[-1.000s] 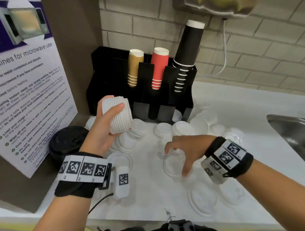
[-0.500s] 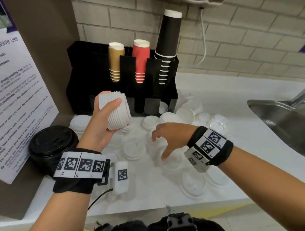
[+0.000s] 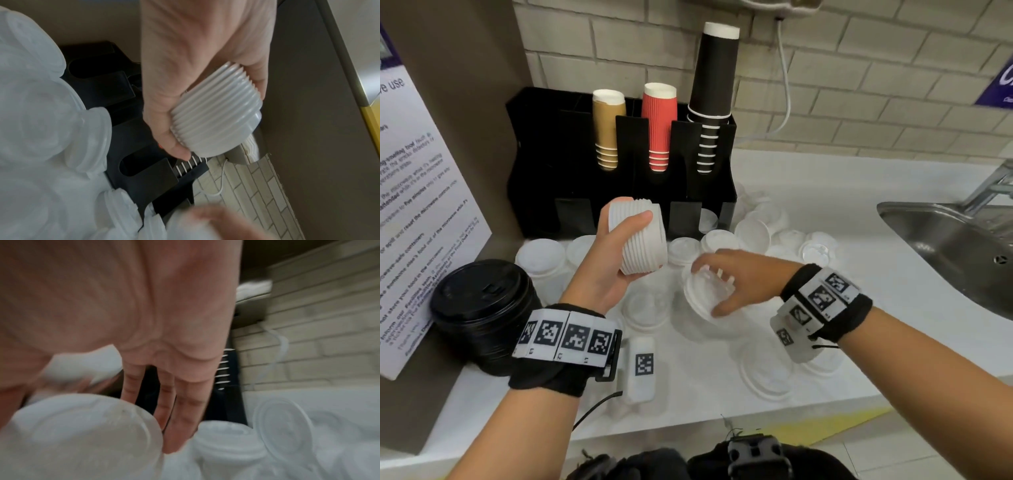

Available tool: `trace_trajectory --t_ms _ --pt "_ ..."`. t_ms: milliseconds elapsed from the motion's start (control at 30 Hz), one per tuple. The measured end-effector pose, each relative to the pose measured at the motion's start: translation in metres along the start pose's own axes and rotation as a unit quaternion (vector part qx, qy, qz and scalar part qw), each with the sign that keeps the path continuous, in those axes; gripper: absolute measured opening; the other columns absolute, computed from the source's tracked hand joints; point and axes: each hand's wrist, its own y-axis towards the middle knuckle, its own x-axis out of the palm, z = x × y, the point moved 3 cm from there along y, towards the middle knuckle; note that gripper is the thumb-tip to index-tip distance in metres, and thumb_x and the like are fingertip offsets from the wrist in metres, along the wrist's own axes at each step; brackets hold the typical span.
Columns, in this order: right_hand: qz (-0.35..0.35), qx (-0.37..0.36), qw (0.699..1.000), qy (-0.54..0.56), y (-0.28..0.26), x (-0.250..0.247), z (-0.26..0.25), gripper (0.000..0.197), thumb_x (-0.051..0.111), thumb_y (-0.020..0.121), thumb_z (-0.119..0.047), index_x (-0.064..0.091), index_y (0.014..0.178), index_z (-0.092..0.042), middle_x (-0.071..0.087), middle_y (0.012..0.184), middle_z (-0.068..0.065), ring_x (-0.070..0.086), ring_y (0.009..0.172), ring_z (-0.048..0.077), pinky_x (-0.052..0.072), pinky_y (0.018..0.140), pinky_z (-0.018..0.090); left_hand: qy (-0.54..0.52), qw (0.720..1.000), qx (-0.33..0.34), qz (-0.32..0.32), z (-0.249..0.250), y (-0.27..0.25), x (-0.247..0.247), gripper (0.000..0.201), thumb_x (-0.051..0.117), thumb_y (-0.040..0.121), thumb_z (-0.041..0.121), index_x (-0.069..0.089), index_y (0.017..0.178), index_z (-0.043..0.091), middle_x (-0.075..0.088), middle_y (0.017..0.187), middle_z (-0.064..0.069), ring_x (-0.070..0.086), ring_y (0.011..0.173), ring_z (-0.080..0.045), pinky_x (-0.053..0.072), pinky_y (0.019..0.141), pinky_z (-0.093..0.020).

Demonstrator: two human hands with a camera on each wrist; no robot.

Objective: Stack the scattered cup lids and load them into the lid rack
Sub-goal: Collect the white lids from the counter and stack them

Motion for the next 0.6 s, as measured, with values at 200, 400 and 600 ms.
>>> trace_trajectory --t_ms 200,400,600 --pt "0.191 -0.051 0.924 0.328 -0.021 -0.033 0.001 0.059 0.077 0.079 -0.015 0.050 0.127 -0.034 0.056 0.118 0.003 0.064 0.102 0.017 0.053 0.095 0.035 0.022 0.999 -0.035 -0.032 -0.013 -0.003 0.017 0.055 0.071 0.068 0.040 0.053 0.119 0.040 0.057 0.128 -0.003 0.058 0.114 -0.027 0.056 0.081 -0.047" --pt "0.180 -0.112 0.906 0.367 -0.021 -0.029 -0.015 0.064 0.078 0.075 -0.007 0.053 0.128 -0.032 0.051 0.127 0.004 0.058 0.114 0.019 0.054 0.094 0.043 0.039 0.995 -0.045 -0.079 -0.017 -0.008 0.028 0.048 0.071 0.070 0.040 0.055 0.115 0.042 0.060 0.123 0.000 0.061 0.112 -0.025 0.057 0.073 -0.039" --pt "0.191 -0.124 0.905 0.360 -0.018 -0.024 -0.020 0.065 0.079 0.076 -0.004 0.052 0.129 -0.029 0.051 0.127 -0.002 0.058 0.112 0.017 0.054 0.093 0.042 0.012 0.997 -0.030 -0.073 -0.018 -0.007 0.032 0.052 0.070 0.072 0.039 0.052 0.121 0.041 0.062 0.119 0.001 0.064 0.107 -0.022 0.057 0.070 -0.037"
